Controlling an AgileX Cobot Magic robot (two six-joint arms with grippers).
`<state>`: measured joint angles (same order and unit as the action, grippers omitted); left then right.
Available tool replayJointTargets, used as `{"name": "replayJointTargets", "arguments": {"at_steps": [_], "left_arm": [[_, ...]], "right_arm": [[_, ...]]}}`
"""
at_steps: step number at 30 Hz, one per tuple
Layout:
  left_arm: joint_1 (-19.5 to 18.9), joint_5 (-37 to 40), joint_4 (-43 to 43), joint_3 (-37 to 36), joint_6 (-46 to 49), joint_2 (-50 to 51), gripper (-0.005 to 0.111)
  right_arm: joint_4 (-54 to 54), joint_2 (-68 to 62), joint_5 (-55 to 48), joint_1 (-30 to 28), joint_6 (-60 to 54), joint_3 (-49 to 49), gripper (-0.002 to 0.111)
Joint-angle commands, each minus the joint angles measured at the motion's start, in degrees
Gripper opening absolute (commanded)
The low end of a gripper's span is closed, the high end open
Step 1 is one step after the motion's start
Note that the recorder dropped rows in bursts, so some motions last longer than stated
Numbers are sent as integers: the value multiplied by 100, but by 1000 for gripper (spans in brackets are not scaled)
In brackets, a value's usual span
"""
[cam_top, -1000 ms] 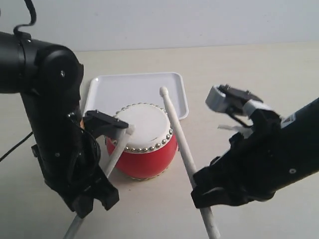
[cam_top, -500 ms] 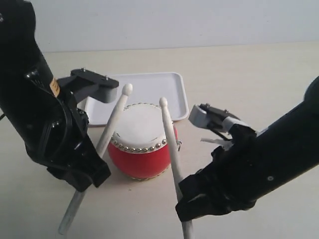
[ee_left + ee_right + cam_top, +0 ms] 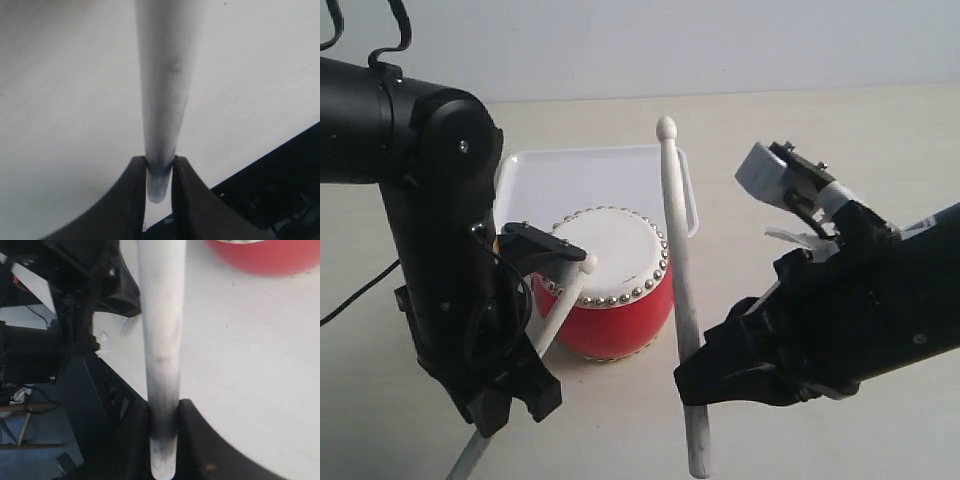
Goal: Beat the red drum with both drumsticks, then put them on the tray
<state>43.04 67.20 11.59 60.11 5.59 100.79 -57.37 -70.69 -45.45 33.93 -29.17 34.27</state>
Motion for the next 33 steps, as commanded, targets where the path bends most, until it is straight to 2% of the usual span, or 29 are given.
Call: {"name": "replayJointTargets", "arguments": {"at_steps": [1,6,11,16,20,25,33], "left_arm": [[34,276,-1,326,-23,-288,0],[34,276,-1,513,-172,-987,0],[34,276,-15,516,-172,-1369,0],[34,104,-25,354,-136,-1129,0],[34,-217,68,-41,-136,-510,0],[34,-151,126,-143,-83,196,0],[34,68,128,-129,-7,-23,0]], "right_arm": [[99,-688,159,10,-296,36,0],[-123,-1889,55,10,-667,49,0],[-175,-2366,-212,10,-667,162,0],[-261,-1645,-558,10,-496,162,0],[-225,-707,-754,10,-89,162,0],[-225,352,-742,10,172,162,0],[257,516,-108,10,450,-20,0]]}}
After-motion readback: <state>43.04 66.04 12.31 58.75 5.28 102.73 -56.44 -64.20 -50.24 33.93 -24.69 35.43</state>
